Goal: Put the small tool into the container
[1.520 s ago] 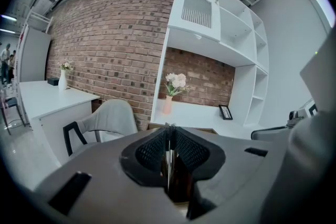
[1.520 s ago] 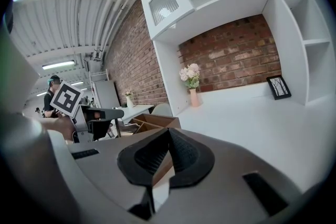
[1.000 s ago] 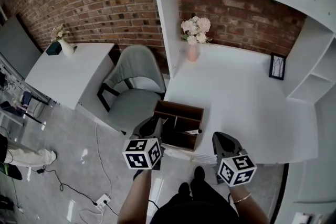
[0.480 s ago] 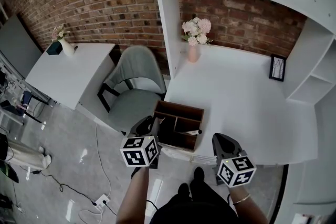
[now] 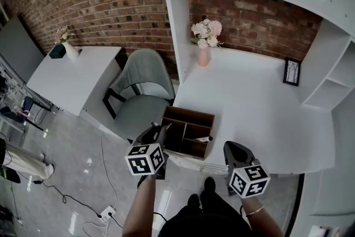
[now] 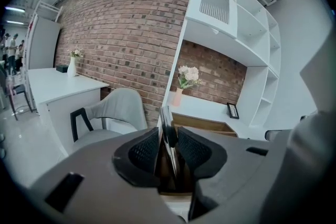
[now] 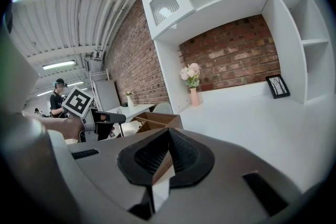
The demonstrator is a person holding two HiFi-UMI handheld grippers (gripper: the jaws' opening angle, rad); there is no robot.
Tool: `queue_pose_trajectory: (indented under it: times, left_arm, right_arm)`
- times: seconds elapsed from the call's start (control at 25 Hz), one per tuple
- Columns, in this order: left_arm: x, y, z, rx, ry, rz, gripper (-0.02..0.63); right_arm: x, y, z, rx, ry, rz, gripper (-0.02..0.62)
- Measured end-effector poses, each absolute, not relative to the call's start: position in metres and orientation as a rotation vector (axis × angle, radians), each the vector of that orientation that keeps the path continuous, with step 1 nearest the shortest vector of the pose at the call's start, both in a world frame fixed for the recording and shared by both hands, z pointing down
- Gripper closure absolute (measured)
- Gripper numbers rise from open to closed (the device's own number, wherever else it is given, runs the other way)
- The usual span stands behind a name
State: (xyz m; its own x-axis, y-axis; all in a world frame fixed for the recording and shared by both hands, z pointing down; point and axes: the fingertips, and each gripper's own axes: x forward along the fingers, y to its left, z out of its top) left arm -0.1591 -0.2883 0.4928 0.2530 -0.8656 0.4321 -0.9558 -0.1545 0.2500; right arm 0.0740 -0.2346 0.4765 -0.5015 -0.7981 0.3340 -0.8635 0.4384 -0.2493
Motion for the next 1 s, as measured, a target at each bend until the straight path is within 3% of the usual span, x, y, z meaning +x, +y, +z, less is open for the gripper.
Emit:
queue_pose_trajectory:
  times: [1.0]
  left_arm:
    - [-0.161,-0.224,0.505,2.039,-1.618,0.288,0.508]
  right_arm:
    - [0.055,-0.202,0.478,1.432,-2.533,0.571,0.591]
